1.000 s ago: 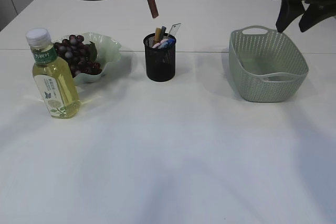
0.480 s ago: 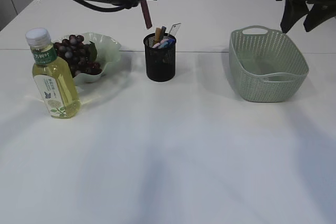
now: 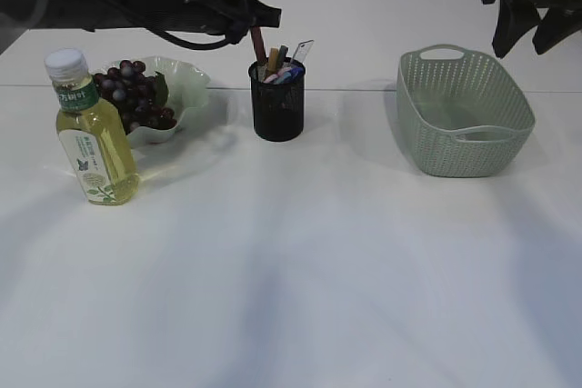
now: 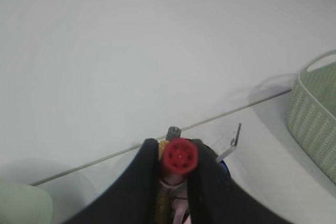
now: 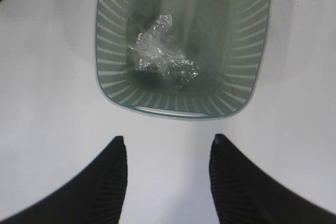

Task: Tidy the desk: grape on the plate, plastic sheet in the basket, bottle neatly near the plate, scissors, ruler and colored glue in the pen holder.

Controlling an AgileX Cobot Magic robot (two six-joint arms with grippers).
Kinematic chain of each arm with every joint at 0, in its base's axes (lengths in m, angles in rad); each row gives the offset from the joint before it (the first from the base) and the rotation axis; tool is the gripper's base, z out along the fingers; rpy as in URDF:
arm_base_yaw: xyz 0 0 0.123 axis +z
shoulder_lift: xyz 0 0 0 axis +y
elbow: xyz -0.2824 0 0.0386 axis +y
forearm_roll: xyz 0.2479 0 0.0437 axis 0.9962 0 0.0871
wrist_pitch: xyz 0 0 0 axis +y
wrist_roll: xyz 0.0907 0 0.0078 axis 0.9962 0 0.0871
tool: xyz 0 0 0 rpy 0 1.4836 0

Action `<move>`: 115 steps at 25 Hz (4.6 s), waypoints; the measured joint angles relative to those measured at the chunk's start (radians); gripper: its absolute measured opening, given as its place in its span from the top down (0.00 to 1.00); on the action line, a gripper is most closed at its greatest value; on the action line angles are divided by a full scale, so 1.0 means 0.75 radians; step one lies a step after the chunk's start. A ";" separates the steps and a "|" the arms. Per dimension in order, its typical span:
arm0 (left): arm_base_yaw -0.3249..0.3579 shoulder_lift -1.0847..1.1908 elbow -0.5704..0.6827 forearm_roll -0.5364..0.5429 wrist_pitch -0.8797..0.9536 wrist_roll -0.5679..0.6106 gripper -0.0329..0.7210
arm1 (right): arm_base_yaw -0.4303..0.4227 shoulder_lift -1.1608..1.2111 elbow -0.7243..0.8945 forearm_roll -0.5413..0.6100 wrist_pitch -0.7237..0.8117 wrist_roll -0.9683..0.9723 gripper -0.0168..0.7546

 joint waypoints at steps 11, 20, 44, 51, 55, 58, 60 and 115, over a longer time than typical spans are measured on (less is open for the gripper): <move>0.000 0.096 -0.077 -0.020 -0.007 0.000 0.81 | 0.000 0.000 0.000 -0.013 0.002 0.000 0.45; 0.000 0.110 -0.093 -0.025 0.039 0.000 0.81 | 0.000 0.000 0.000 -0.014 0.002 0.000 0.45; 0.000 0.110 -0.096 -0.036 0.106 0.000 0.64 | 0.000 0.000 0.000 -0.014 0.002 0.015 0.45; 0.000 0.110 -0.098 -0.031 0.126 0.000 0.58 | 0.000 0.000 0.000 -0.012 0.002 0.018 0.45; 0.000 0.110 -0.128 -0.031 0.164 0.000 0.58 | 0.000 0.000 0.000 -0.012 0.002 0.021 0.45; 0.000 0.110 -0.200 -0.031 0.241 0.000 0.58 | 0.000 0.000 0.000 -0.012 0.002 0.020 0.45; 0.005 0.110 -0.261 -0.031 0.323 0.000 0.58 | 0.000 0.000 0.000 -0.012 0.002 0.022 0.45; 0.001 -0.865 -0.137 0.230 1.661 -0.307 0.47 | 0.000 -0.146 0.011 0.254 0.002 -0.028 0.45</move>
